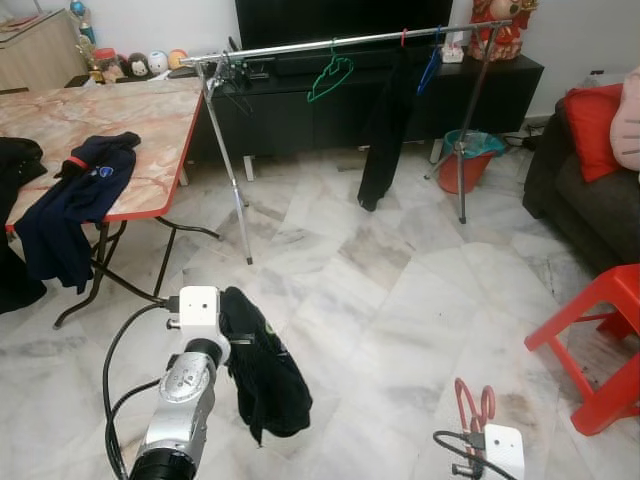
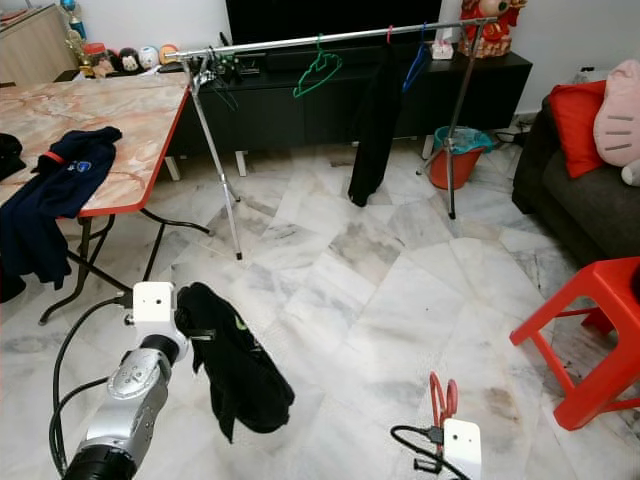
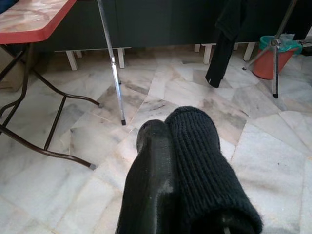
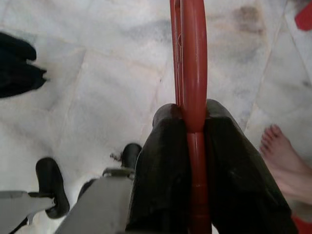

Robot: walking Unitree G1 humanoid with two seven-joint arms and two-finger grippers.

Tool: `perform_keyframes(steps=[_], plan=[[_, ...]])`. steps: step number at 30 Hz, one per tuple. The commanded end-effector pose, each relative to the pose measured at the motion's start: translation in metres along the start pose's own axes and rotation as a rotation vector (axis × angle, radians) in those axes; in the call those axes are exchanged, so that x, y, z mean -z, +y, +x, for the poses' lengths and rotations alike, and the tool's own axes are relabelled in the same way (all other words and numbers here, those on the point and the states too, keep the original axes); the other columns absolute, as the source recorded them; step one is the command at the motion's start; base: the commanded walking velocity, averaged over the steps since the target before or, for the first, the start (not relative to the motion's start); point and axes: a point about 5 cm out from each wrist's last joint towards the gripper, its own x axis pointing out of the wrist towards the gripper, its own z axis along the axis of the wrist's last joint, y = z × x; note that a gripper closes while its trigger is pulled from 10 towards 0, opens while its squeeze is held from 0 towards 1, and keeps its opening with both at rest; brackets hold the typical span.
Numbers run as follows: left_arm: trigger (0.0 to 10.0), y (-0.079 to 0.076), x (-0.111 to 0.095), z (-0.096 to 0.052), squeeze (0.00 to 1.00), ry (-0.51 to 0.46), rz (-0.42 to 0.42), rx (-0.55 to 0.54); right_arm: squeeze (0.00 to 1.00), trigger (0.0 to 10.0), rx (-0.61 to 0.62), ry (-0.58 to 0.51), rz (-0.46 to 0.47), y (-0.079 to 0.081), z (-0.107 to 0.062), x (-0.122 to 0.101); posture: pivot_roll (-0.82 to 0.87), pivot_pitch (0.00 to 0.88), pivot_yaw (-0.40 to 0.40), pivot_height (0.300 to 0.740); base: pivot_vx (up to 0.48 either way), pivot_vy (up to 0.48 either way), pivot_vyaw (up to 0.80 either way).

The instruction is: Hang hanger

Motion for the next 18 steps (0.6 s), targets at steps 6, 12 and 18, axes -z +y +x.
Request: perform_keyframes(steps=[6, 12, 18], plan=[[10.0, -0.0005, -0.0089, 0.0026, 0.00, -0.029, -0.001, 0.000, 0.00, 10.0, -0.003, 0.052, 0.007, -0.0006, -0.0022, 0.0118, 0.04, 0.000, 0.038, 0.740, 0.000, 0.000, 0.00], [10.0, -0.0010, -0.0091, 0.0026, 0.00, -0.028, 0.000, 0.001, 0.00, 10.0, -0.005, 0.039, 0.007, 0.0045, -0.0003, 0.0049, 0.05, 0.000, 0.039, 0.740, 0.000, 0.000, 0.00], [10.0, 0.0003, -0.0094, 0.0024, 0.00, -0.029, 0.001, -0.004, 0.00, 10.0, -0.011, 0.038, 0.005, 0.0064, 0.0002, 0.0034, 0.05, 0.000, 0.039, 0.740, 0.000, 0.000, 0.00]])
